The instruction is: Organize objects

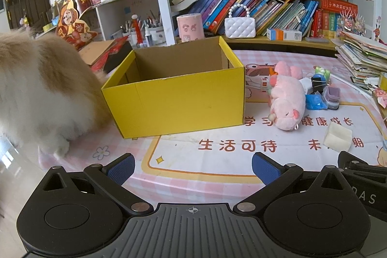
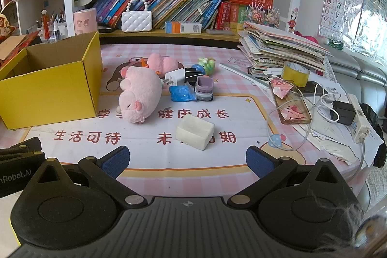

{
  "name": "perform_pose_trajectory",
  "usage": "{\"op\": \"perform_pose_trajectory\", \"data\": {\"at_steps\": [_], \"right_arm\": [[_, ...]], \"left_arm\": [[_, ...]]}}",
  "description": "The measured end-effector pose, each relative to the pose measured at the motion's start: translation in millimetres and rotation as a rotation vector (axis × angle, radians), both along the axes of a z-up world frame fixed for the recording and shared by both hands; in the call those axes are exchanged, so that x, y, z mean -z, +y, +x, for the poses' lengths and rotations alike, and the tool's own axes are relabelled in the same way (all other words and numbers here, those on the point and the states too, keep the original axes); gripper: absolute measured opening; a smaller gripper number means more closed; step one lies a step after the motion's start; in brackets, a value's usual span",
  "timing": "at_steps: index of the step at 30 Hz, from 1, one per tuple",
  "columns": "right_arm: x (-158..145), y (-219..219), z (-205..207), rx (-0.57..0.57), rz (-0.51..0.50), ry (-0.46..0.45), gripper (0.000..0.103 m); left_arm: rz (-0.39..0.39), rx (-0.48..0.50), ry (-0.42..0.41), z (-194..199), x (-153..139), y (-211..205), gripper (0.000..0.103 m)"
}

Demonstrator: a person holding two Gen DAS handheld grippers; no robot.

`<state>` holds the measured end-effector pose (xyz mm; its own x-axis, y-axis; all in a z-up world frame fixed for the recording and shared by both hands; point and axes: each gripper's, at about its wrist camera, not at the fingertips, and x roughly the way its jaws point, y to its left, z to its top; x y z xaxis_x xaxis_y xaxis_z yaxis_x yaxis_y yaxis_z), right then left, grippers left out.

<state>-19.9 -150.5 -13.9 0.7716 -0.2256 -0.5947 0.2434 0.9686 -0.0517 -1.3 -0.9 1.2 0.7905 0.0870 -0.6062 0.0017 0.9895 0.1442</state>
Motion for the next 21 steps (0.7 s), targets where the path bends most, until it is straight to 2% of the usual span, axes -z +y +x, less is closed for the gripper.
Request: {"op": "perform_pose_trajectory", "data": {"at_steps": [1, 21], "right_arm": [[9, -4, 2, 0.0, 0.0, 0.0, 0.103], [12, -5, 0, -0.002, -0.001, 0.007, 0.103]], "left_arm": [[0.0, 0.0, 0.0, 0, 0, 0, 0.103], [-0.006, -0.006, 0.006, 13, 5, -4, 0.103]]}}
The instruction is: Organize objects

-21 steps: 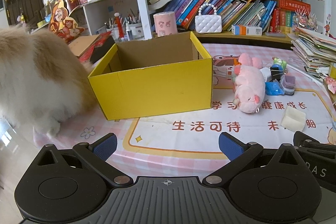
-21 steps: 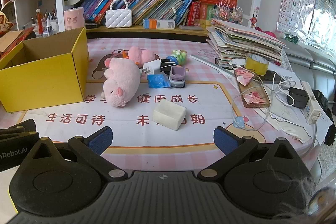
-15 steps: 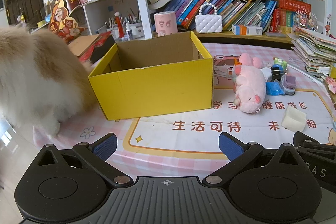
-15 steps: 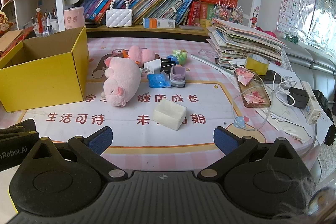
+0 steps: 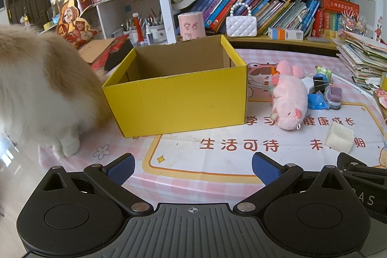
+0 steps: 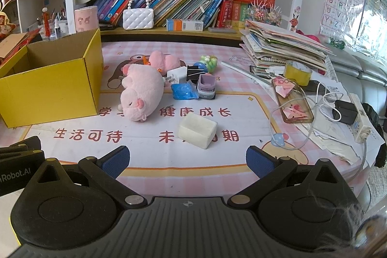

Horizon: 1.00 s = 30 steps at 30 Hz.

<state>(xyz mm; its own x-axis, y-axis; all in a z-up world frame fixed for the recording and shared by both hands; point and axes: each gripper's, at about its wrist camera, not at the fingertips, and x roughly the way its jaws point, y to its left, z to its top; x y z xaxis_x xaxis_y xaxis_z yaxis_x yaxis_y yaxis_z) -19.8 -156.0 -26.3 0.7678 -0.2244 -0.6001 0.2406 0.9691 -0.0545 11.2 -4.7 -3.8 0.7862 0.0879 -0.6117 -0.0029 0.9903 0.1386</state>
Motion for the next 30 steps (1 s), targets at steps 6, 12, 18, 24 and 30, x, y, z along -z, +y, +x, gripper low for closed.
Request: {"op": "perform_pose_trajectory", "data": {"at_steps": [6, 12, 18, 24, 30], "right_arm": [[-2, 4, 4, 0.0, -0.001, 0.004, 0.103], [0, 4, 6, 0.0, -0.002, 0.005, 0.103], [1, 6, 8, -0.002, -0.003, 0.012, 0.103], [2, 5, 10, -0.001, -0.001, 0.016, 0.103], [2, 4, 12, -0.004, 0.001, 0.02, 0.102]], "left_arm": [[-0.002, 0.0, 0.001, 0, 1, 0, 0.103], [-0.006, -0.001, 0.003, 0, 4, 1, 0.103], [-0.012, -0.003, 0.012, 3, 6, 3, 0.103], [-0.016, 0.001, 0.021, 6, 6, 3, 0.103], [-0.018, 0.003, 0.032, 9, 7, 3, 0.103]]}}
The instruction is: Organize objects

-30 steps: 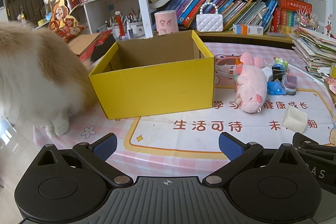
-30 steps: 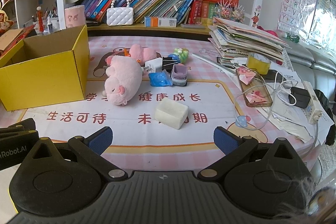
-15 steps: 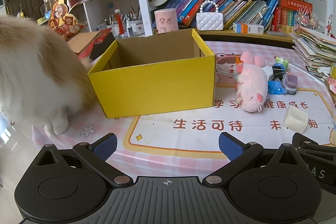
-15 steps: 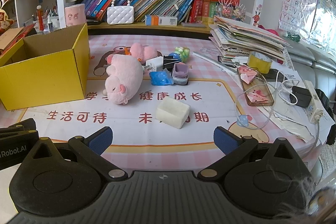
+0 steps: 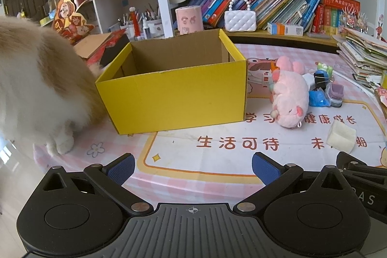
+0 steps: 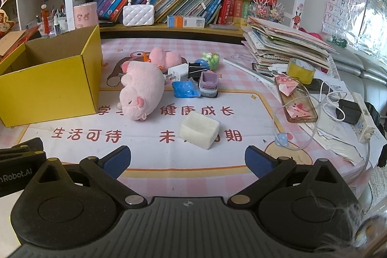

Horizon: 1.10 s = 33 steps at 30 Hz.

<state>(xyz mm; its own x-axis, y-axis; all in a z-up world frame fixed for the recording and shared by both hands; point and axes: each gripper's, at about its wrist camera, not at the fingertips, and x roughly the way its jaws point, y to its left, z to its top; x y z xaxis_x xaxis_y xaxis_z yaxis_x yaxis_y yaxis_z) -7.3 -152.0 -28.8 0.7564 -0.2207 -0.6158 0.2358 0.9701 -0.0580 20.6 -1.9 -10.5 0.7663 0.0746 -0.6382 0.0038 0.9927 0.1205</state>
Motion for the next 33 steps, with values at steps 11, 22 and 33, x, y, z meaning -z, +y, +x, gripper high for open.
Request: {"op": "perform_pose_trajectory", "data": {"at_steps": [11, 22, 33], "right_arm": [[1, -4, 5, -0.001, 0.001, 0.01, 0.102], [5, -18, 11, 0.002, 0.01, 0.038, 0.098], [13, -41, 28, -0.013, 0.024, 0.077, 0.075]], "left_arm": [[-0.005, 0.005, 0.014, 4, 2, -2, 0.103], [-0.019, 0.03, 0.046, 10, 6, -15, 0.103], [-0.062, 0.025, 0.076, 23, 12, -29, 0.103]]}}
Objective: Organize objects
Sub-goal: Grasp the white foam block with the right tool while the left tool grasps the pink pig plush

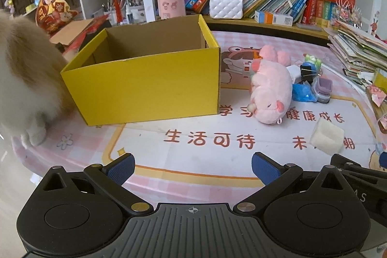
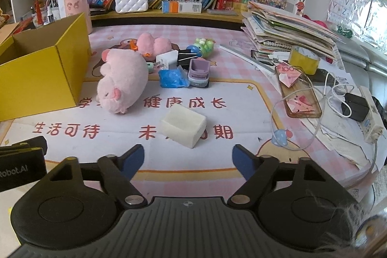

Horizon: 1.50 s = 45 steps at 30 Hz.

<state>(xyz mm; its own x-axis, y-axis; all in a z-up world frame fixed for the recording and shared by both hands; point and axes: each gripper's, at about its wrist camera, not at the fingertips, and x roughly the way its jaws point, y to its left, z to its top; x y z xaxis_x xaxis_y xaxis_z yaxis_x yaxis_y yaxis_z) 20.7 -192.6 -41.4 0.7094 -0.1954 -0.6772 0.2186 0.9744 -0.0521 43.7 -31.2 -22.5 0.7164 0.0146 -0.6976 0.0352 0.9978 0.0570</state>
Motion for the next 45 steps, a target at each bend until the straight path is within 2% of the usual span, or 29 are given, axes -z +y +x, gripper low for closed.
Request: {"op": "perform_pose_trajectory", "data": {"at_steps": [4, 12, 14, 18, 21, 23, 26, 30, 38, 45], "right_arm": [[5, -10, 12, -0.015, 0.012, 0.019, 0.067], [15, -28, 43, -0.086, 0.038, 0.049, 0.066], [19, -31, 52, -0.106, 0.041, 0.058, 0.067], [26, -34, 69, -0.156, 0.053, 0.074, 0.076], [33, -34, 81, -0.194, 0.059, 0.087, 0.076], [37, -34, 88, -0.217, 0.063, 0.097, 0.074], [40, -37, 96, -0.238, 0.044, 0.104, 0.059], [33, -53, 100, -0.282, 0.081, 0.084, 0.049], [13, -100, 101, -0.229, 0.096, 0.025, 0.049], [4, -116, 97, -0.237, 0.11, -0.001, 0.049]], "left_arm": [[-0.011, -0.013, 0.014, 7, 3, -7, 0.102], [-0.016, -0.071, 0.004, 21, 1, -18, 0.102], [-0.022, -0.087, -0.002, 23, -1, -20, 0.102], [-0.033, -0.106, -0.005, 26, -5, -22, 0.102], [-0.035, -0.119, -0.012, 27, -8, -24, 0.102], [-0.032, -0.128, -0.02, 29, -10, -27, 0.102], [-0.034, -0.135, -0.033, 34, -14, -32, 0.102], [-0.057, -0.108, -0.036, 47, -14, -48, 0.1], [-0.093, -0.007, -0.024, 96, -3, -95, 0.099], [0.012, 0.028, 0.024, 146, 27, -126, 0.094]]}}
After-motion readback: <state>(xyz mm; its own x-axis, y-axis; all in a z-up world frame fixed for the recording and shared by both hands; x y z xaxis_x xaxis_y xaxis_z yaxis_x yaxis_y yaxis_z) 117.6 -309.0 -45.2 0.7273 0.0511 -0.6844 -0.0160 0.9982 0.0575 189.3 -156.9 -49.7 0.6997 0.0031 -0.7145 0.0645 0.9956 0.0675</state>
